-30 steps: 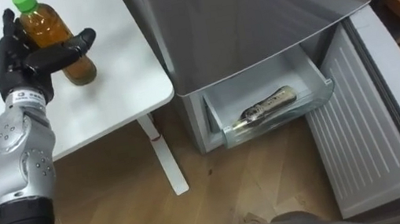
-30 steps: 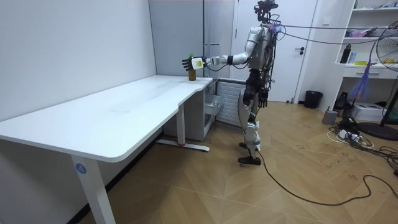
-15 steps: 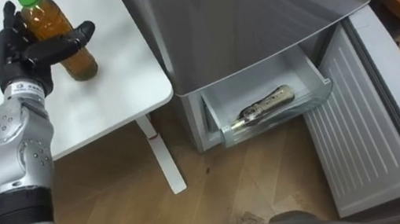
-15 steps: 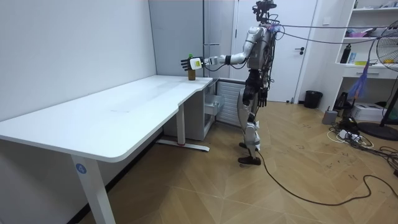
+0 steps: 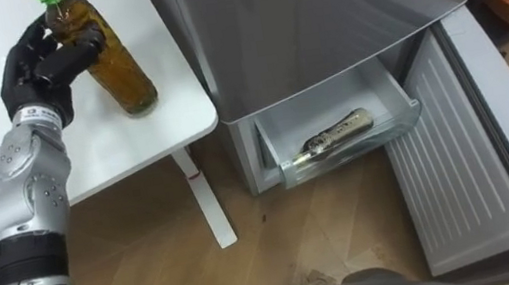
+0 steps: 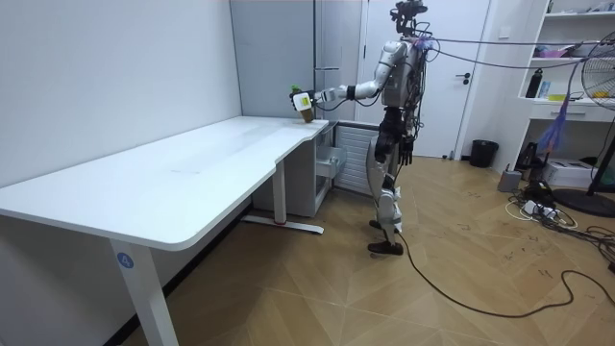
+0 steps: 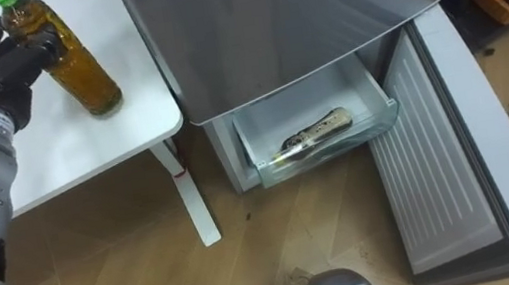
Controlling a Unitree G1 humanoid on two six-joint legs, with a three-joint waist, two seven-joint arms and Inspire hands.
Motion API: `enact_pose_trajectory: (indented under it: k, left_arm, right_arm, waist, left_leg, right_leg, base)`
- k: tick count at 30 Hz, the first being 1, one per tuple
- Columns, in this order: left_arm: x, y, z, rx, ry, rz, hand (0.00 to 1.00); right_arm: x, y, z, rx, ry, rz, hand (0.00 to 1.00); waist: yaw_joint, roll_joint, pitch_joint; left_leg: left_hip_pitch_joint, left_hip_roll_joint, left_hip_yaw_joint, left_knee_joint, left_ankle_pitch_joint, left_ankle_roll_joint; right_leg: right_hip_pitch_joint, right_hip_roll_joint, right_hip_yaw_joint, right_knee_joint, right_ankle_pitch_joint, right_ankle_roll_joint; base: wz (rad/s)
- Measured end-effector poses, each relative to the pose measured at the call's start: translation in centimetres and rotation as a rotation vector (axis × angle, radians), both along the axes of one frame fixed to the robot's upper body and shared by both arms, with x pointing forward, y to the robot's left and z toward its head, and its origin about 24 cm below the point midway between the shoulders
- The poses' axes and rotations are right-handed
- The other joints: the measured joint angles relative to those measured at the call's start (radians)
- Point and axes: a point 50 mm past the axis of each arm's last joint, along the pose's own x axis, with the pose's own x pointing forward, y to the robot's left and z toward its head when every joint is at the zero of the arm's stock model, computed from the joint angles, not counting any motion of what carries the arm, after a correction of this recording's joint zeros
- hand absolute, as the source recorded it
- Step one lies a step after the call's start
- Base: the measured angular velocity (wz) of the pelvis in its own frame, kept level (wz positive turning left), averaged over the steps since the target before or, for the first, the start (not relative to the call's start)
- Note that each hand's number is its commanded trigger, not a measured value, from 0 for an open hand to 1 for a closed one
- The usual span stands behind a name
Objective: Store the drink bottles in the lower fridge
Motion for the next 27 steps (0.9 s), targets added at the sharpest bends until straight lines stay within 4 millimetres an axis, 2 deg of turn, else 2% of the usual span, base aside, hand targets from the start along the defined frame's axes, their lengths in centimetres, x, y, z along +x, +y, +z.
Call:
enact_pose_trajectory:
  k: [7,17,27]
  left_arm:
    - [-0.1,0.0,-0.6,-0.010,0.041,-0.003,1.00]
    - [-0.1,-0.1,-0.5,-0.009,0.038,-0.005,1.00]
    - [0.2,-0.6,0.4,0.031,0.016,-0.004,1.00]
  right_arm:
    - [0.0,0.0,0.0,-0.006,-0.001,0.000,0.00]
    - [0.1,-0.1,0.0,-0.008,-0.004,-0.007,0.00]
    - [2.3,0.1,0.0,-0.021,-0.066,0.008,0.00]
  waist:
    - [-0.001,0.006,0.0007]
    - [-0.002,0.002,0.0031]
    - [-0.002,-0.001,0.0023]
  left_leg:
    - [0.000,0.000,0.000,0.000,0.000,0.000]
    - [0.000,0.000,0.000,0.000,0.000,0.000]
    - [-0.019,0.000,-0.001,0.003,0.000,0.000]
  right_leg:
    - [0.001,0.000,0.001,0.003,0.000,0.000]
    - [0.000,0.000,0.001,-0.004,0.000,0.000]
    - [-0.019,-0.002,-0.004,-0.002,0.001,-0.001]
  base:
    - [0.00]
    - [0.00]
    - [0.00]
